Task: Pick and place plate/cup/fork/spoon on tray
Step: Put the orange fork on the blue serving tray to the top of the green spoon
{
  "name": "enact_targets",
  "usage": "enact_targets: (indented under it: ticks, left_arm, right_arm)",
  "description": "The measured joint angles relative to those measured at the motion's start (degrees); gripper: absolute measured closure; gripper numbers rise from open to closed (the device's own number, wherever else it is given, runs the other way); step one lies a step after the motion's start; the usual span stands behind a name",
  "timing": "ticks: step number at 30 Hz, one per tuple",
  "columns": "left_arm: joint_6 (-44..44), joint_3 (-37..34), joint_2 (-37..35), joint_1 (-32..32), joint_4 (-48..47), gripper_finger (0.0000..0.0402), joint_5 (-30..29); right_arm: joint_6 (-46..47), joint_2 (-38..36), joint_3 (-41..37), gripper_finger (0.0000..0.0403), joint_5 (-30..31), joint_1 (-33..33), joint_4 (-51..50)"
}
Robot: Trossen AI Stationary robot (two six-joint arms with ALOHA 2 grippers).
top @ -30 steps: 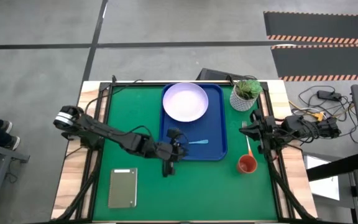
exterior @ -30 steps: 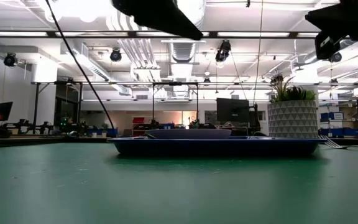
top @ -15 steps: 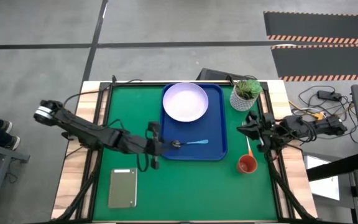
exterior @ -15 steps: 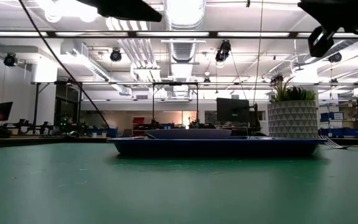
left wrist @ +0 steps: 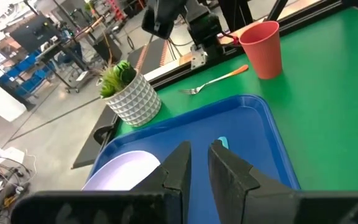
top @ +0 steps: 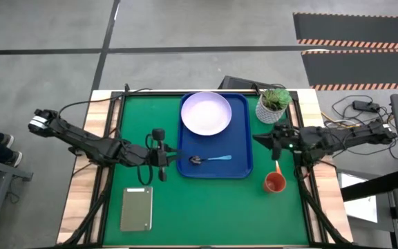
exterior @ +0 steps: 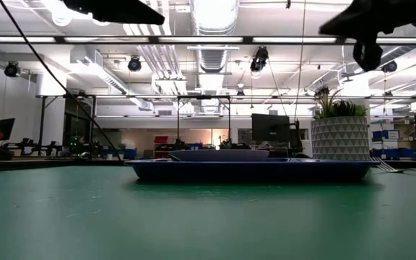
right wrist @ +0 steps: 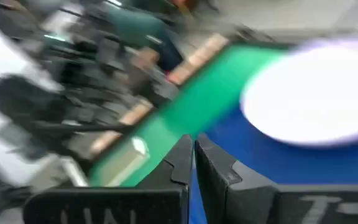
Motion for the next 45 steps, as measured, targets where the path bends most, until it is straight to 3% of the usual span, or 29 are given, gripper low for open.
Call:
enact_targets:
  ticks: [3, 7, 13, 22, 27, 30, 34, 38, 45]
  left_arm:
    - [1.1, 0.0, 0.0, 0.0, 0.0, 0.0365, 0.0]
    - [1.5, -0.4, 0.6, 0.2, -0.3, 0.0365, 0.2]
    - [4.2, -1.2, 0.7, 0.4, -1.0, 0.0365, 3.9]
    - [9.0, -1.9, 0.7, 4.3, -0.9, 0.0365, 5.0]
    - [18.9, -0.9, 0.3, 7.8, 4.8, 0.0366, 4.9]
    - [20.6, -0.8, 0.3, 9.4, 11.2, 0.0366, 5.0]
    - [20.1, -1.6, 0.2, 9.7, 9.8, 0.0366, 5.1]
    - [17.3, -3.9, 0.7, 9.7, 9.7, 0.0366, 5.0]
    - [14.9, -4.9, 0.6, 9.6, 9.5, 0.0366, 4.3]
  right_arm:
    - [7.6, 4.2, 6.5, 0.0394, 1.3, -0.7, -14.7]
    - [17.9, 9.4, 14.7, 0.0394, -2.7, -3.5, -35.3]
    - [20.8, 14.3, 20.3, 0.0394, -10.4, -10.0, -53.1]
    - [19.4, 14.5, 20.0, 0.0394, -16.5, -17.8, -54.1]
    - [26.3, 14.5, 19.6, 0.0394, -19.1, -17.4, -54.2]
    - [27.4, 14.5, 19.6, 0.0394, -19.9, -17.4, -54.7]
    - [26.0, 15.3, 19.6, 0.0387, -19.4, -17.4, -58.3]
    - [23.9, 17.4, 18.7, 0.0349, -19.3, -17.4, -63.0]
    - [20.6, 20.5, 18.0, 0.025, -18.8, -17.4, -63.7]
